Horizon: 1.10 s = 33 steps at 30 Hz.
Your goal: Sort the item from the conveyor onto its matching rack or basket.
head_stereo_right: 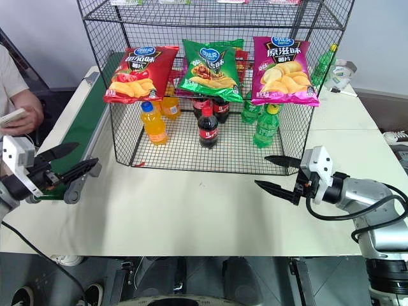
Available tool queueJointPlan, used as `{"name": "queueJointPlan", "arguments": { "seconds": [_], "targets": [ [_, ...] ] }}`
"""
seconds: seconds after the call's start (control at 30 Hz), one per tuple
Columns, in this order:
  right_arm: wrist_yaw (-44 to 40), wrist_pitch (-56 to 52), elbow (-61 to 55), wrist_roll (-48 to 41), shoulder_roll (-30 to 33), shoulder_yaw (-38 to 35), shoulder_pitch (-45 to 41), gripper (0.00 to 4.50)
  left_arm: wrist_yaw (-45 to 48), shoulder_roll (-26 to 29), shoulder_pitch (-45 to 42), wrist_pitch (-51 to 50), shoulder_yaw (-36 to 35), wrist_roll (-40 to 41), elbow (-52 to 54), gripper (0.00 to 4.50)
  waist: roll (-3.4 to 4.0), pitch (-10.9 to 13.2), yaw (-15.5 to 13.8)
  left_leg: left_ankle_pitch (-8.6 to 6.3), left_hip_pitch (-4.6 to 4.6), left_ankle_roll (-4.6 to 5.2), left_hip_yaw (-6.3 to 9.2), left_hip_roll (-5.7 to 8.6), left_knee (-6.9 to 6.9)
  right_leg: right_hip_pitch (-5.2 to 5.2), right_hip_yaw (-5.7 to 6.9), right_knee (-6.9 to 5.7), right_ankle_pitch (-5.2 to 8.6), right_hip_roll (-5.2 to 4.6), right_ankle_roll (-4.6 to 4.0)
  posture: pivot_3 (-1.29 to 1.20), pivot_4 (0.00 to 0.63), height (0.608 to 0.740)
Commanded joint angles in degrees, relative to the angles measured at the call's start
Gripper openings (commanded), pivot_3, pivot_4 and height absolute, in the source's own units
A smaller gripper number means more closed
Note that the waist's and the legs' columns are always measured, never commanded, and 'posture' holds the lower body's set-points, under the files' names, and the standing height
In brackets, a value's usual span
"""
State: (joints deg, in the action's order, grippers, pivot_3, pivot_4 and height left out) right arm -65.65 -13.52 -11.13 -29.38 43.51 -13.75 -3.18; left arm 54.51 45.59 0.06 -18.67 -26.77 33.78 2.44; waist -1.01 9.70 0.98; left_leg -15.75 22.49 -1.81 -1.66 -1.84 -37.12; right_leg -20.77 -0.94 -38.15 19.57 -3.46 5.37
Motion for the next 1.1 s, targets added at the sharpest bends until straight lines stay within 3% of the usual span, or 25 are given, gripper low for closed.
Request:
{"name": "queueJointPlan", "arguments": {
  "seconds": [0.03,1.1],
  "targets": [
    [0.2,0.8,-0.1,0.0,0.4,0.1,-1.3,3.65,0.3,1.1,0.5,0.7,-1.3,-0.6,1.6,4.28,0.00,0.0,0.0,0.00,0.00,0.00,0.00,0.00,0.00,0.00,0.00,0.00,0.00,0.00,0.00,0.00,0.150,0.739],
    [0.2,3.4,2.4,2.6,0.3,2.3,-3.3,3.65,1.7,0.6,-0.6,0.8,-2.6,0.7,0.7,4.28,0.00,0.0,0.0,0.00,0.00,0.00,0.00,0.00,-0.01,0.00,0.02,-0.01,0.00,0.00,0.00,0.00,0.150,0.739]
  ]
}}
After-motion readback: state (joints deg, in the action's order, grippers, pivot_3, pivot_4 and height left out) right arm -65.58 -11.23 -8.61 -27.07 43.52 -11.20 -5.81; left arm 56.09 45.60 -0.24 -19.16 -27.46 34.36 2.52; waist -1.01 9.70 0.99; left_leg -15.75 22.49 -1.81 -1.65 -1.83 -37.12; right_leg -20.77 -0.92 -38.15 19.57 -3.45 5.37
